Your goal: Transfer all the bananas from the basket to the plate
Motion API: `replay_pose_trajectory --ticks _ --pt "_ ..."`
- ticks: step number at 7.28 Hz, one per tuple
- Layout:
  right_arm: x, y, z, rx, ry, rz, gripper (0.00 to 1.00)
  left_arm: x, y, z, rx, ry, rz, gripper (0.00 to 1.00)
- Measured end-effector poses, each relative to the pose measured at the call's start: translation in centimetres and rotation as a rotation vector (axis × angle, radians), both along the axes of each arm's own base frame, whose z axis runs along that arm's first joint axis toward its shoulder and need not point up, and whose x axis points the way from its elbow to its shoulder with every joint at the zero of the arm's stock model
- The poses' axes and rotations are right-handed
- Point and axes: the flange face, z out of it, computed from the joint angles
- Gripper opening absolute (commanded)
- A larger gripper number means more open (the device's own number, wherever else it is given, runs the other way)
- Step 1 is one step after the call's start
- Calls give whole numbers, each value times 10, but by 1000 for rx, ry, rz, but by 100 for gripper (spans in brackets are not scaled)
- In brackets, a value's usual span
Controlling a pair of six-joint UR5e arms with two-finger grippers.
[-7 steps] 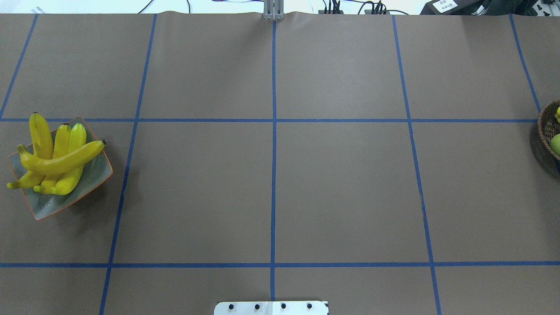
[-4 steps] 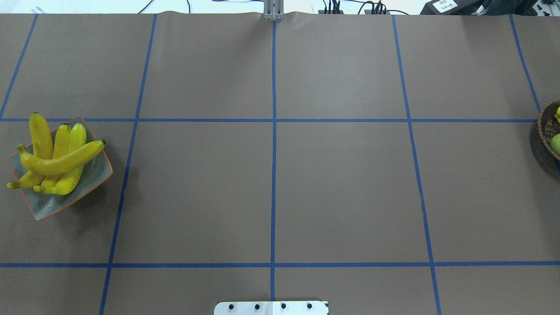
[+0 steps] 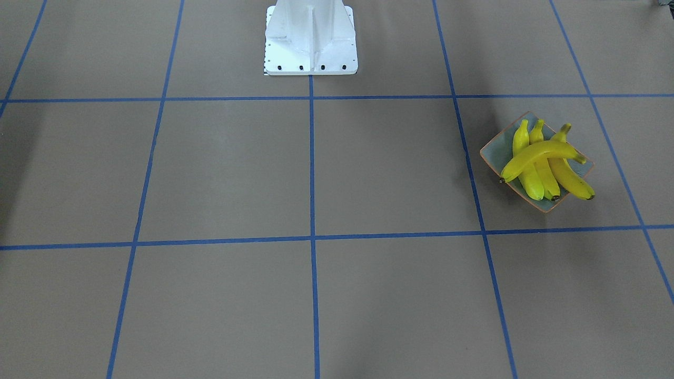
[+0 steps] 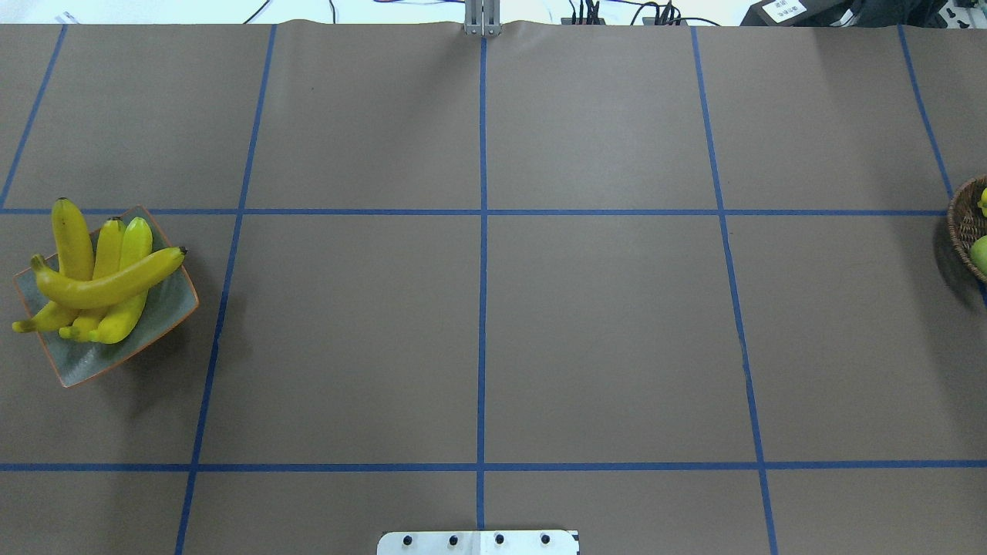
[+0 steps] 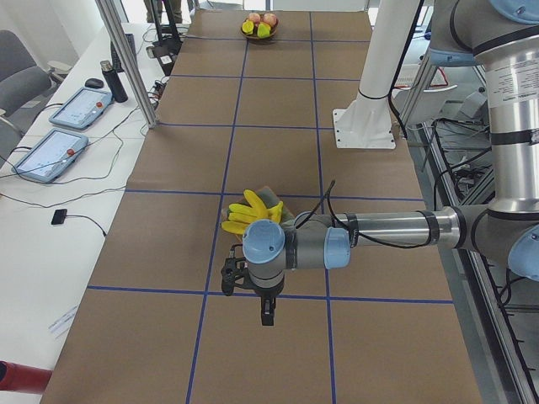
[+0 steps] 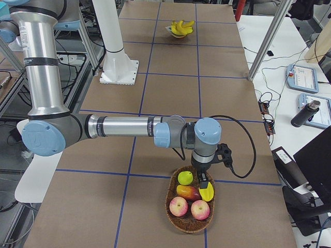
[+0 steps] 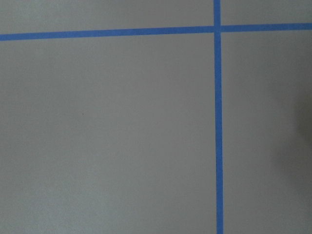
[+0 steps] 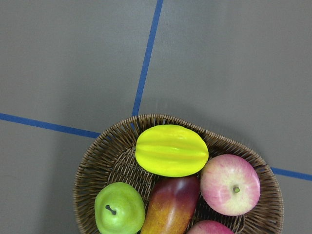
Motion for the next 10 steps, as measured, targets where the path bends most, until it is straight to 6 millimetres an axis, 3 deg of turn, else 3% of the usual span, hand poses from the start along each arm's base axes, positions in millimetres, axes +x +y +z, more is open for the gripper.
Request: replay_pose_trajectory --ticks 10 --pt "-1 21 19 -29 2 0 100 0 11 6 -15 -2 0 100"
